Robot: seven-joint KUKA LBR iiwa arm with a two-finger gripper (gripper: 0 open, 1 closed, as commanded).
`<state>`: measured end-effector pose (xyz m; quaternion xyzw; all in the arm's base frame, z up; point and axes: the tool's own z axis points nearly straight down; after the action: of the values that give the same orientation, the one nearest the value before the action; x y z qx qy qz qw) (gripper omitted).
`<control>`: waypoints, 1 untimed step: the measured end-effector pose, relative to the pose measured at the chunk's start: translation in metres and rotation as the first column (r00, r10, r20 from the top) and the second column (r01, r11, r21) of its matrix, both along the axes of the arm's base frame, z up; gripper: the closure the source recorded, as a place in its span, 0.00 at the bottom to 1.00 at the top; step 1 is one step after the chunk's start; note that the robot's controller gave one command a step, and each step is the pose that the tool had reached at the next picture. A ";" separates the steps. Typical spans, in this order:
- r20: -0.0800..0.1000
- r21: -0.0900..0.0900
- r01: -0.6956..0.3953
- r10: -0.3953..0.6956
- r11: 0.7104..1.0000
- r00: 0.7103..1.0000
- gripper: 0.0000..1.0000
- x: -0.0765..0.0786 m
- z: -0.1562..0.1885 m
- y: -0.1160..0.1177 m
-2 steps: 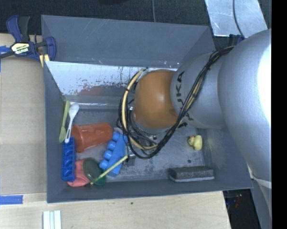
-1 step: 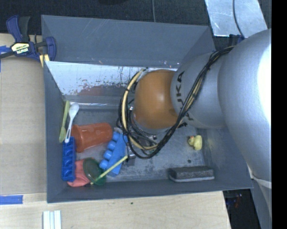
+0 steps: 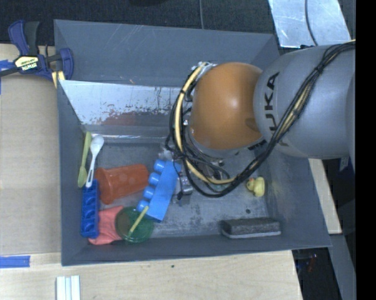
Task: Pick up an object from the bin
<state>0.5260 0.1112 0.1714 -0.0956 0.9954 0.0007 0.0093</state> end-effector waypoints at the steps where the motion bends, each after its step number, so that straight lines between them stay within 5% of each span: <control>1: 0.000 0.000 0.000 0.000 1.000 1.000 1.00 0.000 0.000 0.000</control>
Offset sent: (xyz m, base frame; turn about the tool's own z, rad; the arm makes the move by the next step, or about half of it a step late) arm 0.0049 0.0162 -0.1014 -0.3114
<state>0.5260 0.1113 0.1714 -0.0957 0.9954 0.0007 0.0093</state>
